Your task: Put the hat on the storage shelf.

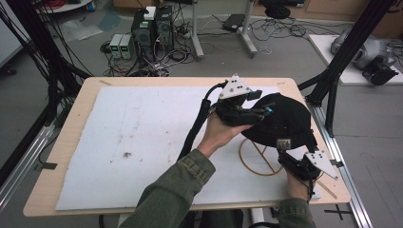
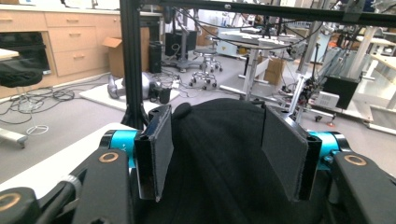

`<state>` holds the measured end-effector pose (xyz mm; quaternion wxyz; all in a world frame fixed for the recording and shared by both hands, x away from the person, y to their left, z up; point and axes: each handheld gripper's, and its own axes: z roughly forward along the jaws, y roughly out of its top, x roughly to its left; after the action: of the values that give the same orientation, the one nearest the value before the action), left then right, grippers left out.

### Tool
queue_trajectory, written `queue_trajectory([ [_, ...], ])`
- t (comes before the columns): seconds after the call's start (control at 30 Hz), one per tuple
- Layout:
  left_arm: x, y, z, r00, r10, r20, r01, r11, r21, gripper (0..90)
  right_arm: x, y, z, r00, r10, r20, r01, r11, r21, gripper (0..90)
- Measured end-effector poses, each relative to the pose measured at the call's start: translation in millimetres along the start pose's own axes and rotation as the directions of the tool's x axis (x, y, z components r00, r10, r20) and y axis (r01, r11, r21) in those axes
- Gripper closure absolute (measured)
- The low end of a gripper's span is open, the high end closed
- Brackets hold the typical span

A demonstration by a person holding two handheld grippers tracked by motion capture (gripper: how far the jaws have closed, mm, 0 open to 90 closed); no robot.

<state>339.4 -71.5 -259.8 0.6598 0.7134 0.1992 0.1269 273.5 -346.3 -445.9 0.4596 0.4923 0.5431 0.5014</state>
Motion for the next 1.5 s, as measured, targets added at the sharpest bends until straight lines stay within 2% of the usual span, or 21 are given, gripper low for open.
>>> queue_trajectory([
  [0.13,4.6,-3.2,-10.7,0.9998,0.006,-0.019,-0.006,0.9999,-0.008,42.4,0.9,0.2,-0.4,1.0000,-0.004,0.000,0.004,1.000,0.004,11.6],
  [0.27,10.4,-8.4,-24.0,0.9976,0.006,-0.069,-0.007,0.9999,-0.014,35.9,1.8,0.3,-0.7,1.0000,-0.005,0.002,0.005,1.000,0.000,11.6],
  [0.37,12.5,-12.1,-29.4,0.9967,0.009,-0.081,-0.010,0.9999,-0.011,35.3,1.7,0.2,-0.8,1.0000,-0.008,0.003,0.008,1.000,0.002,11.6],
  [0.57,22.2,-21.9,-47.5,0.9910,0.011,-0.133,-0.011,0.9999,-0.002,30.7,1.9,0.1,-1.3,0.9999,-0.012,0.005,0.012,1.000,0.001,11.6],
  [0.7,28.3,-27.4,-58.8,0.9893,0.004,-0.146,-0.005,1.0000,-0.005,30.2,2.7,-0.4,-1.9,0.9999,-0.013,0.008,0.013,1.000,0.000,11.6],
  [1.1,45.9,-43.5,-95.9,0.9741,0.007,-0.226,-0.007,1.0000,0.002,29.2,-1.2,0.2,-5.8,0.9997,-0.003,0.025,0.003,1.000,-0.006,11.6],
  [1.13,48.1,-45.7,-99.9,0.9714,0.004,-0.238,-0.004,1.0000,0.000,29.0,-0.6,0.3,-5.9,0.9996,0.019,0.023,-0.019,1.000,-0.014,11.6],
  [1.23,52.9,-51.5,-110.0,0.9642,0.011,-0.265,-0.011,0.9999,0.001,29.0,-1.6,-0.3,-6.5,0.9996,0.007,0.029,-0.007,1.000,-0.009,11.6],
  [1.37,61.2,-63.9,-130.7,0.9481,0.016,-0.317,-0.016,0.9999,0.005,28.4,-2.4,-0.7,-8.2,0.9994,-0.009,0.034,0.009,1.000,-0.010,11.6],
  [1.47,69.1,-72.8,-150.9,0.9281,0.000,-0.372,-0.003,1.0000,-0.008,27.8,-2.5,-1.1,-8.8,0.9993,-0.006,0.036,0.007,1.000,-0.007,11.6],
  [1.5,72.1,-76.6,-160.2,0.9179,-0.010,-0.397,0.001,0.9997,-0.023,27.4,-2.5,-1.2,-9.1,0.9993,-0.006,0.037,0.006,1.000,-0.006,11.6],
])
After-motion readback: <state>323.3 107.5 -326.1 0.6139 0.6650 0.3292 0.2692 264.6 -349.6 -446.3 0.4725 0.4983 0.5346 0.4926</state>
